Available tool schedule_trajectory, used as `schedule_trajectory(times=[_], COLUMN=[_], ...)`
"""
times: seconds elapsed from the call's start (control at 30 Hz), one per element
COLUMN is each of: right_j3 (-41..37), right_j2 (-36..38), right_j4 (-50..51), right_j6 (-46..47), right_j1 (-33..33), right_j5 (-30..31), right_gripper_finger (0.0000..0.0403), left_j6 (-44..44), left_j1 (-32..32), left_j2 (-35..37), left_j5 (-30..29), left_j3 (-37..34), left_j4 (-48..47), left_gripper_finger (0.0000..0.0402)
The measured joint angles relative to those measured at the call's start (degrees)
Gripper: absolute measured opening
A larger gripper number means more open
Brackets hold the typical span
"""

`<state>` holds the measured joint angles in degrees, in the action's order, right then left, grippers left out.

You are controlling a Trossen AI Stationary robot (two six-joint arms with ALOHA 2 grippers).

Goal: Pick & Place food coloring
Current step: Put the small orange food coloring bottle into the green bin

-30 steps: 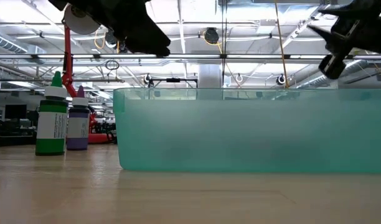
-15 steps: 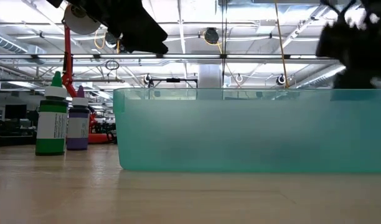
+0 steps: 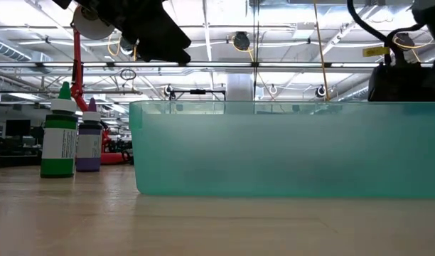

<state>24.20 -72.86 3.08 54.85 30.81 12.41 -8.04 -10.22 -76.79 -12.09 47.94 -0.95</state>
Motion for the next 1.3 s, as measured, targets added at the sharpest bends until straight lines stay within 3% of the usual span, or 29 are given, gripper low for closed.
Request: schedule_trajectory(times=[0.2,0.43,0.67,0.83,1.17,1.3], right_j3=[0.1,0.1,0.1,0.0,-0.1,-0.1], right_j2=[-4.1,-6.1,-6.3,-6.4,-6.4,-6.4], right_j4=[-6.2,-5.0,-3.5,-0.6,-0.7,-0.8], right_j6=[-0.3,1.5,3.2,2.8,-8.8,-13.9], right_j1=[-0.3,-1.9,-4.2,-6.8,-15.6,-18.9], right_j5=[2.5,11.8,13.5,19.6,23.2,21.8], right_gripper_finger=[0.0105,0.0105,0.0104,0.0104,0.0104,0.0104], left_j6=[0.2,0.2,0.2,0.2,0.2,0.2], left_j1=[0.0,0.0,0.0,0.0,0.0,0.0], left_j2=[0.0,0.0,0.0,0.0,0.0,0.0], left_j5=[-0.4,-0.4,-0.4,-0.4,-0.4,-0.4], left_j3=[0.0,0.0,0.0,0.0,0.0,0.0], left_j4=[0.9,1.2,1.2,1.2,1.2,1.1], left_gripper_finger=[0.0257,0.0257,0.0257,0.0257,0.0257,0.0258])
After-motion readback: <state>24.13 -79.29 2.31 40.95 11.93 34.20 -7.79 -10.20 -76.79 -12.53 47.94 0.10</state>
